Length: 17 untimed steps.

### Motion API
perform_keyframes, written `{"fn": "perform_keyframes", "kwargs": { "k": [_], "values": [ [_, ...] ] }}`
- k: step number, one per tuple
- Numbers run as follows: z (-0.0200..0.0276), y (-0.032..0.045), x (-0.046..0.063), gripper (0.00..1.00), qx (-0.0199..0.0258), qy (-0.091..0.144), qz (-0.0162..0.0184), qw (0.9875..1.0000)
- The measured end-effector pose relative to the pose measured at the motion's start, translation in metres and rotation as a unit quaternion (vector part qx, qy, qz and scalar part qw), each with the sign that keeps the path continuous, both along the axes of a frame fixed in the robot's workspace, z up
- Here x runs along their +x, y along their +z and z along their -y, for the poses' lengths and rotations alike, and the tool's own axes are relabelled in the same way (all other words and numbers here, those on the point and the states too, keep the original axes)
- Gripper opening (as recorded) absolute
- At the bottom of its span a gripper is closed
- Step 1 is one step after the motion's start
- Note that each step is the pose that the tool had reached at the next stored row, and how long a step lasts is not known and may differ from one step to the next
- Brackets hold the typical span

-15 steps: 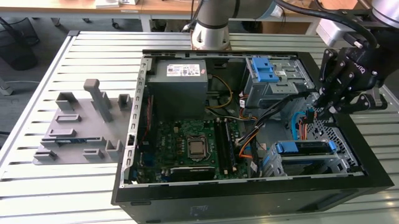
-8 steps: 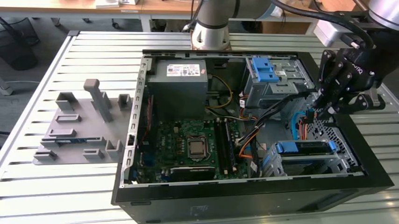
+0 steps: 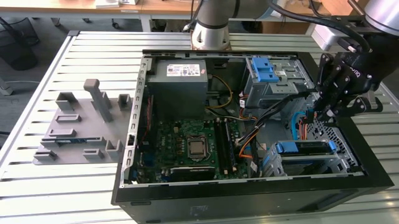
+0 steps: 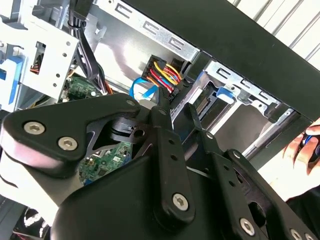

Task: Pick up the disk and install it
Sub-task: 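Insert the first disk wire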

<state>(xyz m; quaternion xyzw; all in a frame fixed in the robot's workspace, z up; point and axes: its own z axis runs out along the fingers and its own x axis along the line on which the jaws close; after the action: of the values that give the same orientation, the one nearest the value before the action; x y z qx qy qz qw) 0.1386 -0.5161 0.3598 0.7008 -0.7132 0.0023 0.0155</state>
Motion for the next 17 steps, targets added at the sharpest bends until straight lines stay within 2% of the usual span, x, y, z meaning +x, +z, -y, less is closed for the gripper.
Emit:
{"fn": "perform_keyframes", "kwargs": {
  "k": [9, 10, 11, 12, 17],
  "values": [
    [-0.0005, -0.0011, 0.0000, 0.29, -0.0065, 0.000, 0.0000, 1.0000],
    [-0.0006, -0.0010, 0.0000, 0.24, -0.0072, 0.000, 0.0000, 1.0000],
    [-0.0007, -0.0010, 0.0000, 0.24, -0.0080, 0.000, 0.0000, 1.0000],
    [-0.0008, -0.0010, 0.0000, 0.17, -0.0086, 0.000, 0.0000, 1.0000],
    [-0.0010, -0.0012, 0.0000, 0.17, -0.0093, 0.000, 0.0000, 1.0000]
  ]
}}
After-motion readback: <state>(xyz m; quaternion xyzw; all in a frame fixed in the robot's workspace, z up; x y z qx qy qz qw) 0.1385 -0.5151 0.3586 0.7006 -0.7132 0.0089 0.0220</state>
